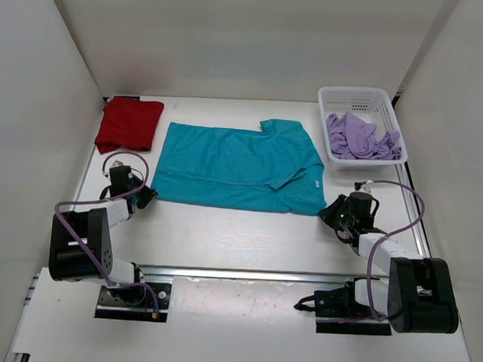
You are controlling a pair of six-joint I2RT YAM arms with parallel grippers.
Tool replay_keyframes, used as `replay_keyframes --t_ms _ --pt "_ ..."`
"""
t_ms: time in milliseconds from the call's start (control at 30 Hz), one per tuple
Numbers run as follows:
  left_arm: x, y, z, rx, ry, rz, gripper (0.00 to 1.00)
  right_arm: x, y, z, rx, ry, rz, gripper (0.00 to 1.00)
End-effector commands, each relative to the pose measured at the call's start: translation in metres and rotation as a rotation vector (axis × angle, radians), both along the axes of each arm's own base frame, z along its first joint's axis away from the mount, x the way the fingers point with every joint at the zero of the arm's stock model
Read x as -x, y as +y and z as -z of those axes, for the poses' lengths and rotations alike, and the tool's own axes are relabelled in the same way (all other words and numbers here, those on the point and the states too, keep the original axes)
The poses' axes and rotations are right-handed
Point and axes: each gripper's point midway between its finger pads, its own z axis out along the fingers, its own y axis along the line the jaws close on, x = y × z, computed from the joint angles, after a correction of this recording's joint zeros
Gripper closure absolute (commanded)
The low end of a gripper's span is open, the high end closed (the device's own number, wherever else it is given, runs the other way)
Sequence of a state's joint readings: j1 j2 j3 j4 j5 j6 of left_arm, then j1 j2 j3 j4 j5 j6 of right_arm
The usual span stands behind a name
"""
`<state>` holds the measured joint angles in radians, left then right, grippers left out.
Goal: Fold and stack the t-shirts
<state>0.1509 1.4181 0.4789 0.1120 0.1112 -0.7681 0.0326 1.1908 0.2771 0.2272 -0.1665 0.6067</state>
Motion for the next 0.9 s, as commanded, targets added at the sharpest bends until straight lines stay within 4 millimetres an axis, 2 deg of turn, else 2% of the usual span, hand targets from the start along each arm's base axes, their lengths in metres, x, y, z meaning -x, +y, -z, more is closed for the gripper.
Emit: replay_keyframes --t_ms 0,133,233,267,400,433,467,533,600,667,700,733,833,867 --pt "-0.009 0.011 -0.012 -0.031 -0.031 -0.026 1.00 -0.008 -0.008 -0.013 0.033 -0.052 0.035 1.00" --pt "-0.004 0.011 -0.012 -0.043 -0.023 -0.024 1.00 -0.002 -0.011 -0.011 0.025 -0.026 0.044 1.00" --pt "0.008 0.011 -0.009 -0.054 0.002 -0.018 1.00 0.013 -0.012 -0.003 0.025 0.012 0.043 1.00" --pt "0.013 0.012 -0.007 -0.060 0.010 -0.018 1.00 0.015 -0.013 -0.006 0.034 0.011 0.046 1.00" --pt "0.031 0.011 -0.005 -0.085 0.017 -0.008 1.00 0.041 -0.014 0.006 0.034 0.076 0.055 1.00" --pt "0.041 0.010 -0.002 -0.074 0.041 -0.004 1.00 0.050 -0.016 0.008 0.028 0.096 0.064 1.00" --pt "0.048 0.011 0.001 -0.082 0.055 0.004 1.00 0.050 -0.012 0.001 0.008 0.068 0.053 1.00" --pt "0.063 0.010 0.000 -0.100 0.068 0.012 1.00 0.060 -0.015 0.002 -0.036 0.067 0.072 1.00" --pt "0.083 0.005 0.009 -0.117 0.088 0.038 1.00 0.066 -0.017 -0.001 -0.048 0.049 0.109 1.00" --pt "0.094 0.007 0.007 -0.134 0.064 0.029 0.93 0.070 -0.015 -0.001 -0.044 0.049 0.122 1.00" --pt "0.104 0.005 0.014 -0.127 0.086 0.040 0.88 0.070 -0.016 -0.003 -0.041 0.040 0.130 1.00" --pt "0.106 0.008 0.009 -0.137 0.069 0.025 0.85 0.074 -0.017 0.000 -0.046 0.059 0.140 1.00" --pt "0.102 -0.001 -0.004 -0.132 0.004 0.041 0.61 0.069 -0.014 -0.011 -0.047 0.018 0.116 0.82" --pt "0.099 -0.002 -0.011 -0.120 -0.018 0.039 0.55 0.066 -0.015 -0.018 -0.034 0.002 0.114 0.68"
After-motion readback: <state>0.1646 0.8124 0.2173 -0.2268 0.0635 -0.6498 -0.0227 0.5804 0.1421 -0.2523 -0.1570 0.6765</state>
